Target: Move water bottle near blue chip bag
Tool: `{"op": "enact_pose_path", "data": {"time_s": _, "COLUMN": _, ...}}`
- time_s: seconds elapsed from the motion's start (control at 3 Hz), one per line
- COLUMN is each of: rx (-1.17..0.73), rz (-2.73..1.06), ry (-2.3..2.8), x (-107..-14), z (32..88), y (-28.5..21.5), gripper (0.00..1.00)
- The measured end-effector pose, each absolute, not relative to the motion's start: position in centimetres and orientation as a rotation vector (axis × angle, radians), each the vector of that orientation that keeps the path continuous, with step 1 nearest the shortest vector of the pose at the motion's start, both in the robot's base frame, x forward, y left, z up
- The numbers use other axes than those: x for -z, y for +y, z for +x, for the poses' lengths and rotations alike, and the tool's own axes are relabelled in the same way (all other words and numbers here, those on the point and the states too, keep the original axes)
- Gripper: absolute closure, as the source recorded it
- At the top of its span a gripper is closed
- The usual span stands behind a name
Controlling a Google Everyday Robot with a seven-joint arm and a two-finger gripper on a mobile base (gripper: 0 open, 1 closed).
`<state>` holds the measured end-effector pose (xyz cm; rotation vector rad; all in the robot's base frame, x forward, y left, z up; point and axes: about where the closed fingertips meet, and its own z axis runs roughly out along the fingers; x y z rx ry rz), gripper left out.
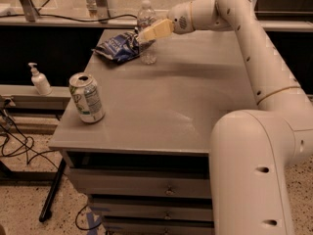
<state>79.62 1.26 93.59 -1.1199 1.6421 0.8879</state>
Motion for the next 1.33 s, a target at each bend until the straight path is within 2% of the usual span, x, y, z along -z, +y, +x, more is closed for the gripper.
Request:
{"op": "enact_pose_path", "data": {"time_s": 0.33, "rx": -0.866, "rz": -1.079, "ry": 1.658, "x": -93.8, "z": 79.5, "y": -2.0, "gripper": 0.0}}
{"op": "enact_pose_path", "data": {"time_s": 1.0, "rx": -0.66, "rz": -0.931, "ry": 1.655, "x": -99.8, "z": 76.6, "y": -16.0, "gripper": 0.0}}
{"op": "enact_pose_path", "data": {"time_s": 1.33, "rx": -0.652, "rz": -0.919, "ry": 1.66, "x": -99.8, "z": 76.4, "y": -16.9, "gripper": 0.0}}
